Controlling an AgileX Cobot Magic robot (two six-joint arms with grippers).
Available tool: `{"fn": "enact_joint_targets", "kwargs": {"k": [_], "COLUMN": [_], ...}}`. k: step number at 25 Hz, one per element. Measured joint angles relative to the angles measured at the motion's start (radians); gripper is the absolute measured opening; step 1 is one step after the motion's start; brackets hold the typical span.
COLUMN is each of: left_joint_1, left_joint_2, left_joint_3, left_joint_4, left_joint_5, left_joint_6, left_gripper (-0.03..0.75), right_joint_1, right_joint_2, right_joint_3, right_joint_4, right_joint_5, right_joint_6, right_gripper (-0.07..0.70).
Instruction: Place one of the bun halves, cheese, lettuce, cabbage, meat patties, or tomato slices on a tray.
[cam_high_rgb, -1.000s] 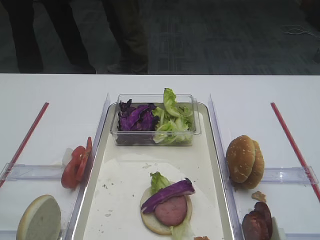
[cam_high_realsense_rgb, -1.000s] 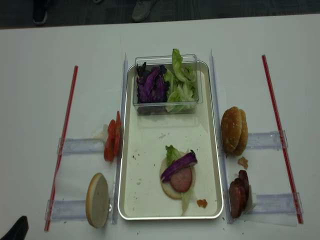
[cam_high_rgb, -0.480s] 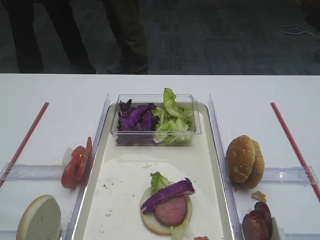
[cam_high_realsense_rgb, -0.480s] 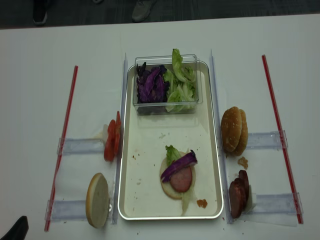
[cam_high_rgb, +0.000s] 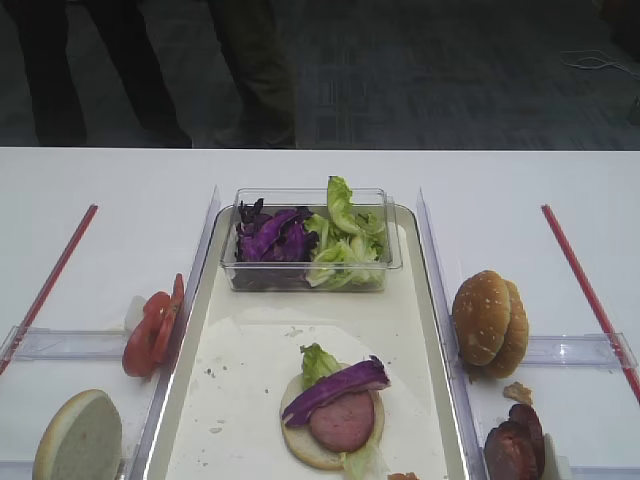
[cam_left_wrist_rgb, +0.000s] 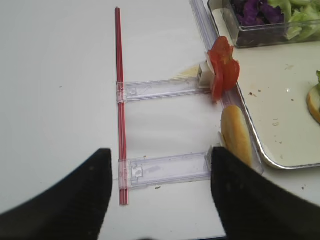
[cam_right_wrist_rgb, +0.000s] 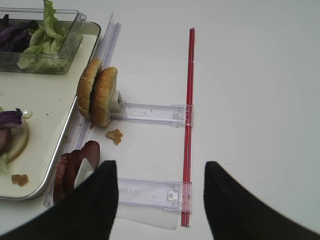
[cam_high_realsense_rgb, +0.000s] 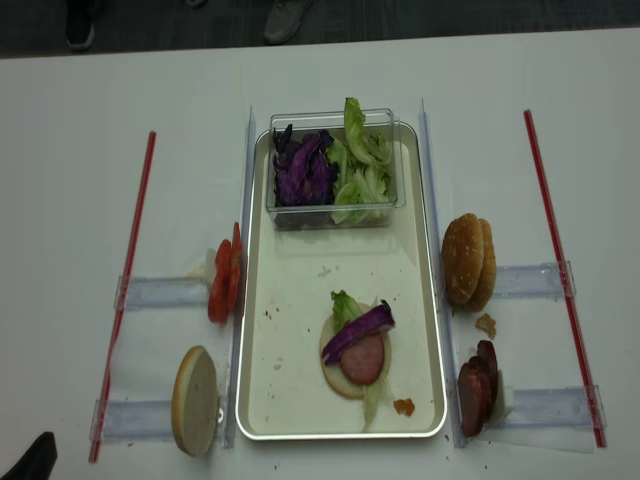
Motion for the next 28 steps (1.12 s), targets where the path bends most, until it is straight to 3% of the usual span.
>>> {"fn": "enact_joint_targets", "kwargs": {"k": [28], "left_joint_1": [0.0], "left_joint_2": [0.0], "left_joint_3": [0.0], "left_joint_4": [0.0], "left_joint_5": [0.0], "left_joint_6": [0.0], "left_gripper": [0.41], "right_joint_1": [0.0], "right_joint_2": [0.0], "right_joint_3": [0.0], "right_joint_4": [0.0], "right_joint_5": [0.0], "right_joint_6": [0.0], "right_gripper": [0.434]}}
